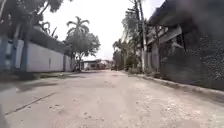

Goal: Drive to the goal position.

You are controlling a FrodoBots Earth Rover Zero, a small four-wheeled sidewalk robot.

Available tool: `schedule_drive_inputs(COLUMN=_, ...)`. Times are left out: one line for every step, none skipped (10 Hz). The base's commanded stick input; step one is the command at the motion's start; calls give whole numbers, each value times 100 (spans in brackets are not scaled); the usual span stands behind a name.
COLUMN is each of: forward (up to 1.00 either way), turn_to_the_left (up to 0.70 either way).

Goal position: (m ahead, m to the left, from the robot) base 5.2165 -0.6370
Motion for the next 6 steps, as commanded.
schedule_drive_inputs(forward=50, turn_to_the_left=1)
schedule_drive_inputs(forward=50, turn_to_the_left=1)
schedule_drive_inputs(forward=50, turn_to_the_left=1)
schedule_drive_inputs(forward=50, turn_to_the_left=1)
schedule_drive_inputs(forward=50, turn_to_the_left=-7)
schedule_drive_inputs(forward=50, turn_to_the_left=-20)
